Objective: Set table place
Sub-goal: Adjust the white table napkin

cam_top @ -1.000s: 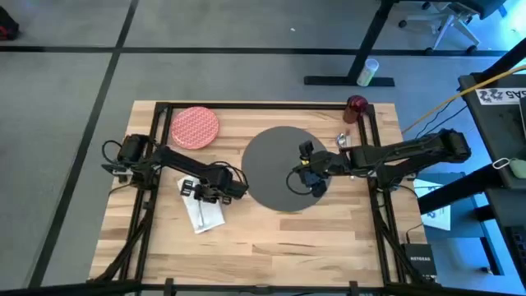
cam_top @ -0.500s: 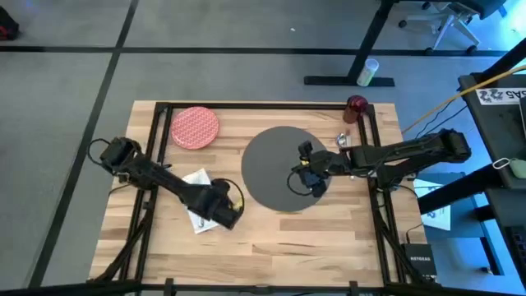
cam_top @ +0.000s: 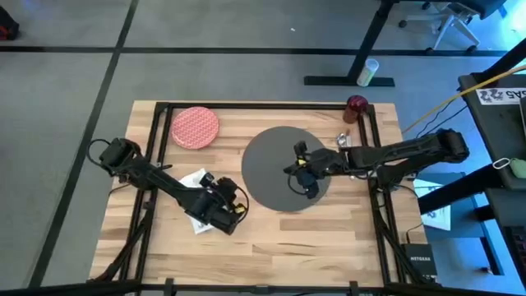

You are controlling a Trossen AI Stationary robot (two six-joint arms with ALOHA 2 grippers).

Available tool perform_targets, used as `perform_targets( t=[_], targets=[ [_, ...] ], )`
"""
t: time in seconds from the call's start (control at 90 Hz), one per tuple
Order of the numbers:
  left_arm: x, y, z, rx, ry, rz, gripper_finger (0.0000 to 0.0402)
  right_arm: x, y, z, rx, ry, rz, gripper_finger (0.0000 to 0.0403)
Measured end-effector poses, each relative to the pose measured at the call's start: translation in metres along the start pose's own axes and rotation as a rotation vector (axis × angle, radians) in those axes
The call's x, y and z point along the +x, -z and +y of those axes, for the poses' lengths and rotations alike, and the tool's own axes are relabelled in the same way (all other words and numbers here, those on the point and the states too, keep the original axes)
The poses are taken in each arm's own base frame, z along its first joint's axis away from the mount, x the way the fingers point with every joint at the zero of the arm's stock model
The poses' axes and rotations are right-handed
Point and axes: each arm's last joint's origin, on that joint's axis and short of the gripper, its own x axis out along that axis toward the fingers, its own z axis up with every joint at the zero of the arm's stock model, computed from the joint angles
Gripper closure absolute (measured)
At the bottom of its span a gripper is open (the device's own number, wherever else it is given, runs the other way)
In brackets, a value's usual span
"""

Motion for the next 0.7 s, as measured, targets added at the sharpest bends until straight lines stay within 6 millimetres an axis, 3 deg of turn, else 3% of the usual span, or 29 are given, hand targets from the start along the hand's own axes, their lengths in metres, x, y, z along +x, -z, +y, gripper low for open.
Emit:
perform_targets(
  t=[0.178,0.356,0.5,0.7],
  targets=[
    [-0.023,0.007,0.013,-0.065,-0.017,0.020,0.0402,0.000,0.006,0.002,-0.012,0.015,0.082,0.0403],
    [-0.045,0.027,0.035,-0.223,-0.031,0.098,0.0402,-0.001,0.011,0.003,-0.036,0.028,0.152,0.0403],
    [-0.045,0.046,0.050,-0.361,-0.057,0.181,0.0402,-0.001,0.011,0.003,-0.055,0.028,0.159,0.0403],
    [-0.034,0.070,0.072,-0.426,-0.161,0.255,0.0401,-0.001,0.013,0.003,-0.061,0.070,0.209,0.0403]
  ],
)
